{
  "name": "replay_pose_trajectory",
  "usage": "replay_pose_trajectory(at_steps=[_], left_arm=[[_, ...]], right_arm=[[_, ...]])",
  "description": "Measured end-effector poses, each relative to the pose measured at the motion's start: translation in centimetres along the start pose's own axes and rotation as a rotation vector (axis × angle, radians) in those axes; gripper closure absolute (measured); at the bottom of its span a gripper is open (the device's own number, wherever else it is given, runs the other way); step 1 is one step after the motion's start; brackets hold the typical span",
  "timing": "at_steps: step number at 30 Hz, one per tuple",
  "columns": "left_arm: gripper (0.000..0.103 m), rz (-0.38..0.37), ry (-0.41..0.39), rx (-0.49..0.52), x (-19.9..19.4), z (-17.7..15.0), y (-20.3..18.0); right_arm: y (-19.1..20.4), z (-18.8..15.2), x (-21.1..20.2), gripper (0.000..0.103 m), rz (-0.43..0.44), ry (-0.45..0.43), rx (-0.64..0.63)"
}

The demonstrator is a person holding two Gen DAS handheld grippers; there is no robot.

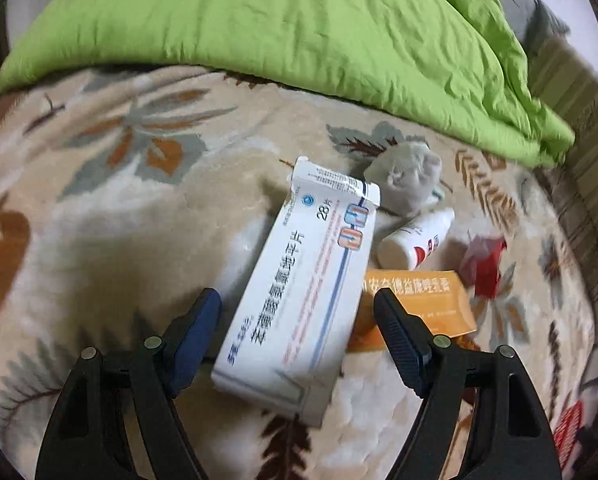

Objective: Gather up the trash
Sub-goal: 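Grasp the white medicine box with the left tool while the right tool grasps the red candy wrapper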

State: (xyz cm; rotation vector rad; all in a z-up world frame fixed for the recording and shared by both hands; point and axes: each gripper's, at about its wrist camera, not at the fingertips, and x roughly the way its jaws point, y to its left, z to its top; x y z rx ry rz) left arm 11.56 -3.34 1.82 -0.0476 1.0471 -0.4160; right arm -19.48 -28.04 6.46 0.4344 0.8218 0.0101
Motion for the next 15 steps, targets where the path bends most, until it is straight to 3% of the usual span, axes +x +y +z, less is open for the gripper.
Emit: replay_pose_trajectory(at_steps=[1, 5, 15], left_arm=[[0.041, -0.003, -0.021, -0.018, -0.3, -0.1, 0.1], [0.047, 0.015, -0.079, -0.019, -2.5, -1.7, -0.3], [0.047, 0.011, -0.22, -0.084, -10.8, -9.7, -1.1]], right_arm=[[-0.1, 0.1, 0.1, 0.048, 0.003, 0.003, 0.002], [0.7, 0.8, 1.1, 0.048, 0.027, 0.01, -0.022], [7.3, 5.3, 10.4, 0.044, 0.048, 0.077, -0.345]])
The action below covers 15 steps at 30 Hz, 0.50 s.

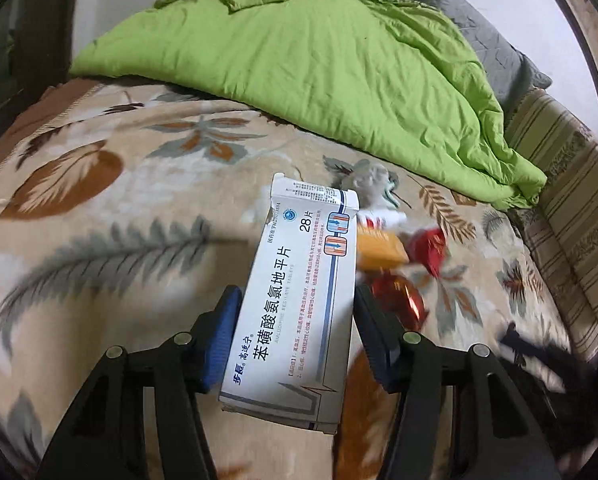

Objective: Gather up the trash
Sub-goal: 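Grasp the white medicine box with the left tool while the right tool grasps the red candy wrapper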

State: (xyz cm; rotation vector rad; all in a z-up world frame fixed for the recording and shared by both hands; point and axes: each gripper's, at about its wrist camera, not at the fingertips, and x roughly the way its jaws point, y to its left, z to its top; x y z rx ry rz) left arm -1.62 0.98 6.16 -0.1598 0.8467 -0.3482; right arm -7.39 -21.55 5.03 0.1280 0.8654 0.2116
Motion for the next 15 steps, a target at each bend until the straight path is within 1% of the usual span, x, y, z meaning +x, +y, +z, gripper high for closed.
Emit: replay_pose_trajectory(at_steps=[3, 5, 7, 8, 9, 10, 11, 12, 15], left_arm=[[0.047, 0.0, -0.018, 0.006, -0.7, -1.8, -0.1], [0.047, 0.01, -0.028, 0.014, -0.5, -2.2, 0.1], [0.047, 0.019, -0.03, 0.022, 0.0, -2.4, 0.3], [0.047, 0.019, -0.031, 0.022, 0.0, -2.4, 0.3], [0.047, 0.024, -0.034, 0.027, 0.2, -2.5, 0.4], [0.047, 0.035, -0.04, 0.039, 0.3, -2.6, 0.4], [0.047, 0.038, -0.04, 0.047, 0.4, -2.6, 0.3], [0.047, 0.029, -0.035, 0.051, 0.5, -2.7, 0.3], [0.047, 0.02, -0.034, 0.072, 0.5, -3.0, -0.2]], right_arm=[[0.0, 1.6, 3.6, 0.044, 0.012, 0.047, -0.022], [0.2, 2.2, 6.2, 0.044, -0.013, 0.082, -0.05], [0.2, 2.5, 8.6, 0.044, -0.064, 0.116, -0.059], [0.2, 2.4, 9.2, 0.044, -0.064, 0.123, -0.056], [0.1, 2.3, 9.8, 0.047, -0.057, 0.129, -0.049], [0.2, 2.0, 9.9, 0.059, -0.071, 0.118, -0.042], [0.2, 1.7, 9.6, 0.063, -0.08, 0.096, -0.037], [0.3, 1.4, 9.0, 0.064, -0.076, 0.076, -0.029], [0.8, 0.4, 7.3, 0.065, -0.086, 0.053, -0.004]])
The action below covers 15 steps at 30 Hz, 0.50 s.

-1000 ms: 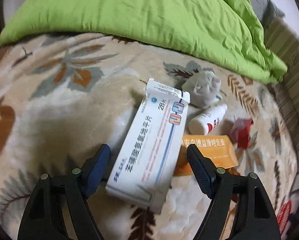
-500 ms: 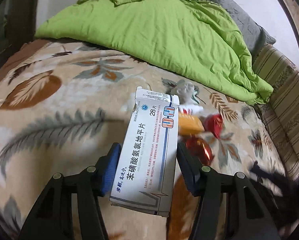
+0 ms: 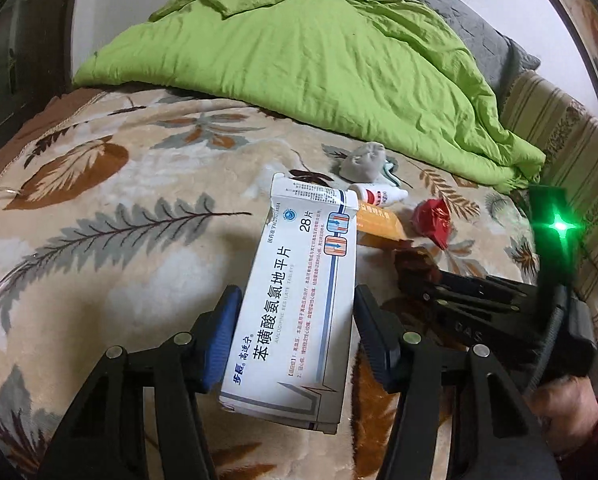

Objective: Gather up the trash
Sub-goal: 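Grasp the white medicine box with the left tool while the right tool grasps the red candy wrapper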

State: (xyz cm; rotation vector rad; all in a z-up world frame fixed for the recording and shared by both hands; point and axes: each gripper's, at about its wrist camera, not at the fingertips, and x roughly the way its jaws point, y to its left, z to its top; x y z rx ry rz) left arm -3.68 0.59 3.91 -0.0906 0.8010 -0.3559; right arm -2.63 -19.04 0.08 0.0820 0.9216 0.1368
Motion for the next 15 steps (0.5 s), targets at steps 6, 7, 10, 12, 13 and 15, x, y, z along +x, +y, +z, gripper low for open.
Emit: replay_pose_trajectory(at_steps=[6, 7, 10, 12, 13, 15], left_arm=[[0.047, 0.002, -0.028, 0.07, -1.2, -0.9, -2.0], [0.047, -0.003, -0.029, 0.074, -1.6, -1.1, -2.3], [0.047, 0.0, -0.038, 0.088, -2.8, -2.0, -3.1], [0.047, 0.009, -0.039, 0.117, -3.5, -3.1, -3.9], [0.047, 0.015, -0.042, 0.132, -3.7, -3.5, -4.3], [0.047, 0.021, -0.048, 0.155, -3.9, -3.9, -4.8]], right_arm=[[0.5, -3.0, -5.1, 0.065, -0.043, -0.07, 0.06], [0.5, -3.5, -5.8, 0.065, -0.057, -0.083, 0.07], [-0.2, -5.4, -8.9, 0.065, -0.066, -0.141, 0.136], [-0.4, -6.8, -10.3, 0.065, -0.077, -0.161, 0.163], [-0.4, -7.1, -10.6, 0.065, -0.08, -0.162, 0.168], [-0.2, -7.8, -10.9, 0.065, -0.09, -0.162, 0.163]])
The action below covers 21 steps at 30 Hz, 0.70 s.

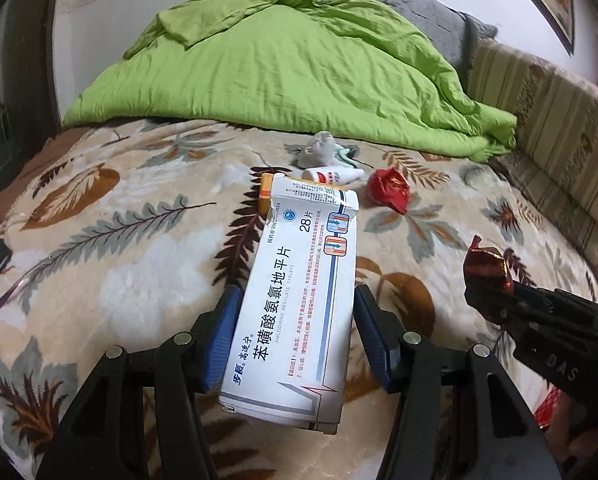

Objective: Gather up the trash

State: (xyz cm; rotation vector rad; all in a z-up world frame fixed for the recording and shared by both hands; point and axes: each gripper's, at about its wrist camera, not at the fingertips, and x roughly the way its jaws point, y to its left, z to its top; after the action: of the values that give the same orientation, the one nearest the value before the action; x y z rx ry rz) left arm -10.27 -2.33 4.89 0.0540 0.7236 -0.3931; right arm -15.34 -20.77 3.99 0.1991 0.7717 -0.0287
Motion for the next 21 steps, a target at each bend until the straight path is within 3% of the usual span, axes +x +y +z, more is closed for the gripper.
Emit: replay_pose_trajectory(at_steps=[9, 21], left_arm=[[0.047, 0.08, -0.056, 0.083, 0.2, -0.1, -1.3], [0.047, 0.09, -0.05, 0.103, 0.9, -0.1, -1.5]], right_arm=[[0.2, 0.1, -0.5, 0.065, -0.036, -0.042, -0.035], [-0.3, 0.4, 0.3, 0.065, -0.035, -0.03, -0.009]])
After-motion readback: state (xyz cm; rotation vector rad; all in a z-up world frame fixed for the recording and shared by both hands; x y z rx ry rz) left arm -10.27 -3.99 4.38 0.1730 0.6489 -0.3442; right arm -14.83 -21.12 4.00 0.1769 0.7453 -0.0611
